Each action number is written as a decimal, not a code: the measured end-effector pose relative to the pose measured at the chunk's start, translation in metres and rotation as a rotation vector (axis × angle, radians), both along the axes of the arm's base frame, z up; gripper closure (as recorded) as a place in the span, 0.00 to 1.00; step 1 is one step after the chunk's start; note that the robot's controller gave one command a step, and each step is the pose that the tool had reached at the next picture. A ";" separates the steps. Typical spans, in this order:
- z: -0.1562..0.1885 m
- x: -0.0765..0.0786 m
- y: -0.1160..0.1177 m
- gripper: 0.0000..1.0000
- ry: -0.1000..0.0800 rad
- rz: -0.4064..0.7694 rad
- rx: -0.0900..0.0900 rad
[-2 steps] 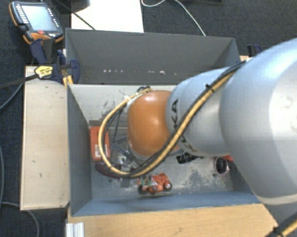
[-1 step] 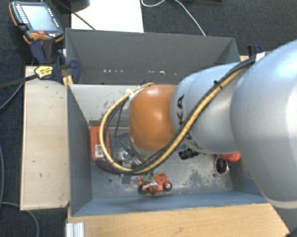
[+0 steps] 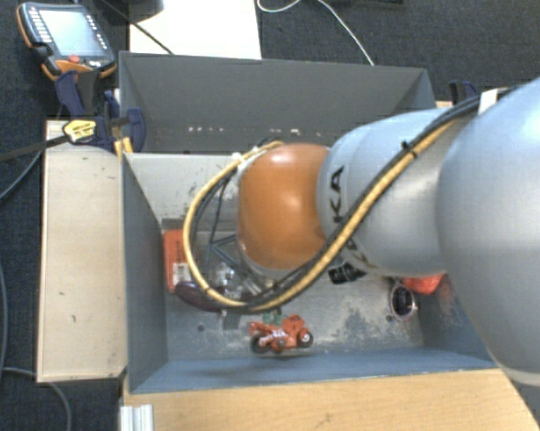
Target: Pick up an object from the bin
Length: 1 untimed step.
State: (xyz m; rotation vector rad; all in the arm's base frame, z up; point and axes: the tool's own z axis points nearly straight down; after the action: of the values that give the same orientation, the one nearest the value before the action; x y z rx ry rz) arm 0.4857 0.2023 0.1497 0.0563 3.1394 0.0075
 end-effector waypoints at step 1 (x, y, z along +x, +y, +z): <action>0.015 0.000 0.000 1.00 -0.001 0.000 0.001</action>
Offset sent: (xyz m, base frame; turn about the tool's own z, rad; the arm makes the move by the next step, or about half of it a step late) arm 0.0000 0.0001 0.0382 0.0000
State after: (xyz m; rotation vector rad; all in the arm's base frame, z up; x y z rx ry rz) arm 0.4860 0.2024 0.1646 0.0566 3.1381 0.0085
